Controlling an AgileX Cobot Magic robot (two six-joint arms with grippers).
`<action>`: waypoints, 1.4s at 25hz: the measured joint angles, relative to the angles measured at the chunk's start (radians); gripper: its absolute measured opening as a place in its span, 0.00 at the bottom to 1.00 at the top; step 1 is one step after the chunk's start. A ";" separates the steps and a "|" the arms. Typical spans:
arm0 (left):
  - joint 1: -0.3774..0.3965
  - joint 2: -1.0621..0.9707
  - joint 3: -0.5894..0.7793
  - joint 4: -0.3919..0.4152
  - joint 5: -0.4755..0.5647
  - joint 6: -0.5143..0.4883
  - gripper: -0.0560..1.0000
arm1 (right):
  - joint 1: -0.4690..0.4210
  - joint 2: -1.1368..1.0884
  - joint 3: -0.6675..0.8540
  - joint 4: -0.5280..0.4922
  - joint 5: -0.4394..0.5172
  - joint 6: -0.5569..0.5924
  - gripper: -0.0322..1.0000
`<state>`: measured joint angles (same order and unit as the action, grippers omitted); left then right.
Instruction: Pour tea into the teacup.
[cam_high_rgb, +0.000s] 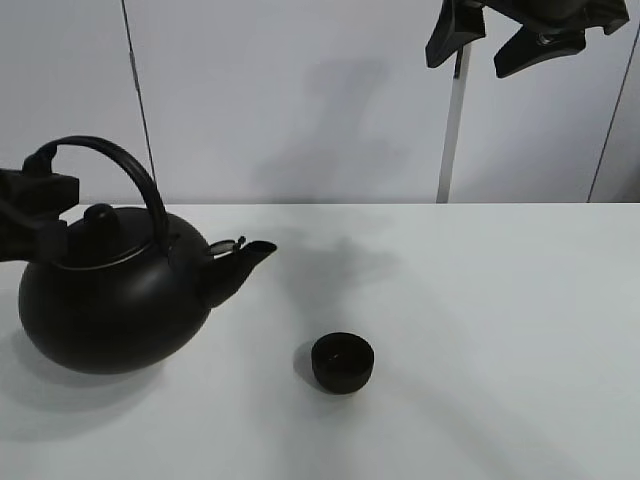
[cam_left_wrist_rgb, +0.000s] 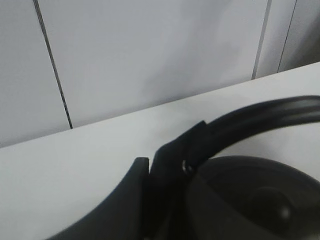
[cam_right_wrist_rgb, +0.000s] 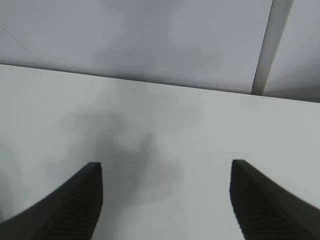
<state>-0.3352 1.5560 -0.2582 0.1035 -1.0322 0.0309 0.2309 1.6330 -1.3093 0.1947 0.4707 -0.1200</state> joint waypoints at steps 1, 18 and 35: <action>0.000 -0.013 -0.003 0.001 0.000 0.001 0.16 | 0.000 0.000 0.000 0.000 0.000 0.000 0.51; -0.181 -0.034 -0.232 -0.087 0.218 0.107 0.15 | 0.000 0.000 0.000 0.000 0.008 0.000 0.51; -0.187 -0.033 -0.244 -0.136 0.296 0.230 0.15 | 0.000 0.000 0.000 0.018 0.359 0.000 0.51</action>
<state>-0.5226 1.5229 -0.5026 -0.0325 -0.7357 0.2606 0.2309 1.6330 -1.3093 0.2132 0.8300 -0.1200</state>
